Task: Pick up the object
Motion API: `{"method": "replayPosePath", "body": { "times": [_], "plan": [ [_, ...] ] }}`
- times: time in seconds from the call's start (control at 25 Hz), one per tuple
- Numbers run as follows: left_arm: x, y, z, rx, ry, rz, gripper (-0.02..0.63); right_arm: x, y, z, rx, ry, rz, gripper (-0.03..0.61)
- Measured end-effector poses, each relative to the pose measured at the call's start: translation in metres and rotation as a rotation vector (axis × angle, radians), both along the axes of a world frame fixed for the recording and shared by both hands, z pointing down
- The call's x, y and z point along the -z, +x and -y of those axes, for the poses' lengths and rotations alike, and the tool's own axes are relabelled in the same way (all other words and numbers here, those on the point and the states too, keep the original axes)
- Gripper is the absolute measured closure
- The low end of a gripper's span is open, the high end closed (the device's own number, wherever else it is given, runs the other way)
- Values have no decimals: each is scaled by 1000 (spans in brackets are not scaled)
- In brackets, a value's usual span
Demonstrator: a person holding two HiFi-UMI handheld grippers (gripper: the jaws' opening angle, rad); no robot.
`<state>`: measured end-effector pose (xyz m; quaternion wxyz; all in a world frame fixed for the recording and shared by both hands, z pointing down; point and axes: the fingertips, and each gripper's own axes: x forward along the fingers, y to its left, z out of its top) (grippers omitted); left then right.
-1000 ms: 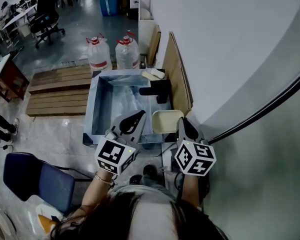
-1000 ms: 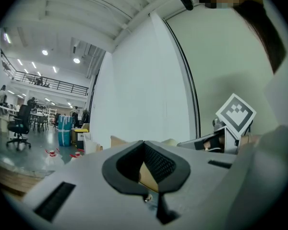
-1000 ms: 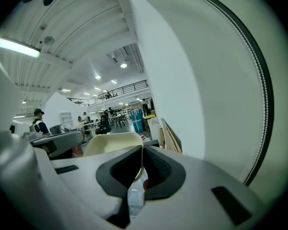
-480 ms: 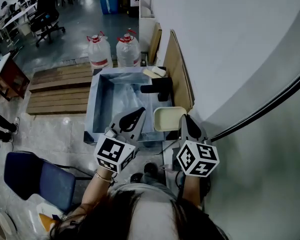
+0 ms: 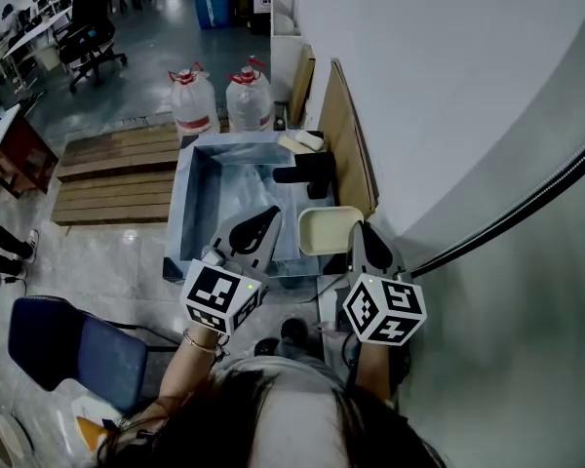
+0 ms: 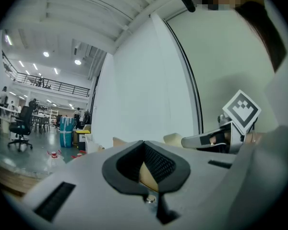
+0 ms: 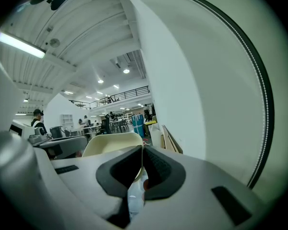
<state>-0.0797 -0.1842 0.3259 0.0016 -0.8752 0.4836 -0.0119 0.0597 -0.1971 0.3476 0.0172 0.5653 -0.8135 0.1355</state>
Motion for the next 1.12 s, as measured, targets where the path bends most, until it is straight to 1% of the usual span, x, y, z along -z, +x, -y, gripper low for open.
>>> {"method": "replayPosePath", "body": {
  "times": [0.24,0.4,0.72,1.12],
  "plan": [
    [-4,-2,4,4,-18,7,606,0,1,4,2,6,-3,546],
    [-2,-2,9,8,-8,5,606,1,1,8,5,9,-3,546],
    [-7,1,20,6,-17,10,606,-2,2,18,9,6,-3,546],
    [-8,2,34,1,-26,9,606,-11,-1,27,11,-22,4,546]
  ]
}}
